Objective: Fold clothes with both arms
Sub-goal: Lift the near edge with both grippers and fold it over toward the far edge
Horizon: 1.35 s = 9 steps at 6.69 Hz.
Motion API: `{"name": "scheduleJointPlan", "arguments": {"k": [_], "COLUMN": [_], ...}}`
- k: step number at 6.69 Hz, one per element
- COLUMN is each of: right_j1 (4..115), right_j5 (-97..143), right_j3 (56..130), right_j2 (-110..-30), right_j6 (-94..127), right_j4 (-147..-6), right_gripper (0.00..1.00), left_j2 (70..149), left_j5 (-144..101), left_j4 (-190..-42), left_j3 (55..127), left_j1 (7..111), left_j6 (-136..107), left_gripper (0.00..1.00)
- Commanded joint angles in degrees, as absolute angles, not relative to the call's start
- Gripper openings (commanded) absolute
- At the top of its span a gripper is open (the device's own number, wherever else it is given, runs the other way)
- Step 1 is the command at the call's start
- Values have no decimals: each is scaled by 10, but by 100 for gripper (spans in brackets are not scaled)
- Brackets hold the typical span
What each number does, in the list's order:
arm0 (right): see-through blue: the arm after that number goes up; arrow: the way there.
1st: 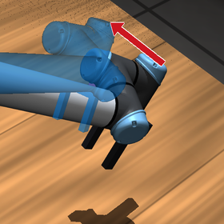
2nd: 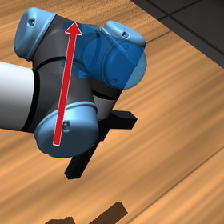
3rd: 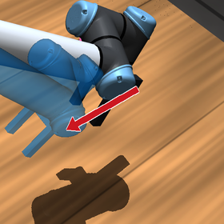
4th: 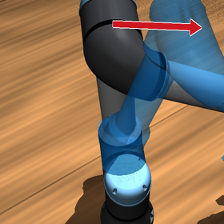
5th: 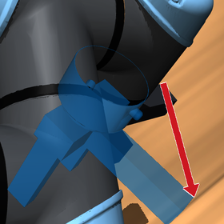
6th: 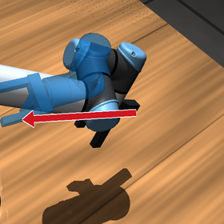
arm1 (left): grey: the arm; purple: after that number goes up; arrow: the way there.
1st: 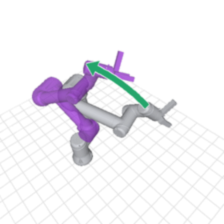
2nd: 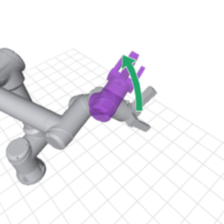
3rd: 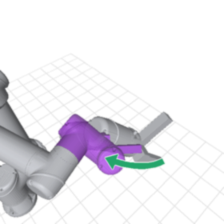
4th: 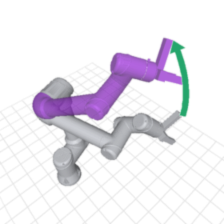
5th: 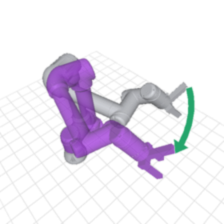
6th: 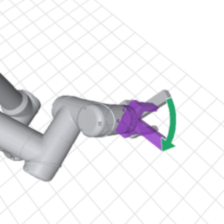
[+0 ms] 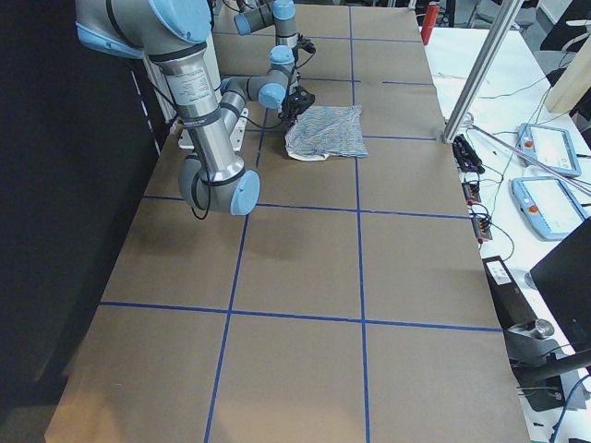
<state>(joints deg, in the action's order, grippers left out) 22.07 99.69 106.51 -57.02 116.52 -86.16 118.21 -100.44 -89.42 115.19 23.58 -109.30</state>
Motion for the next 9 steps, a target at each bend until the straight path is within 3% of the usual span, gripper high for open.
{"name": "scheduleJointPlan", "arguments": {"k": [1, 3, 4, 5, 6, 7, 9], "right_j1": [245, 269, 288, 325, 369, 395, 432], "right_j5": [998, 1003, 1004, 1018, 1045, 1049, 1082], "right_j3": [1022, 1013, 958, 851, 759, 705, 686], "right_j2": [-555, -551, -508, -441, -408, -403, -403], "right_j6": [1159, 1160, 1159, 1157, 1152, 1106, 1071], "right_j4": [-828, -828, -827, -823, -744, -696, -693], "right_gripper": [0, 0, 0, 13, 99, 100, 100], "left_j2": [1191, 1190, 1193, 1202, 1235, 1271, 1268], "left_j5": [-1004, -1003, -1003, -1003, -1005, -1005, -1006], "left_j4": [-953, -964, -989, -1068, -1163, -1197, -1218], "left_j3": [1108, 1104, 1082, 1016, 901, 827, 805], "left_j1": [261, 264, 285, 331, 381, 430, 452], "left_j6": [-1131, -1162, -1165, -1169, -1146, -1098, -1049], "left_gripper": [0, 0, 0, 21, 99, 100, 100]}}
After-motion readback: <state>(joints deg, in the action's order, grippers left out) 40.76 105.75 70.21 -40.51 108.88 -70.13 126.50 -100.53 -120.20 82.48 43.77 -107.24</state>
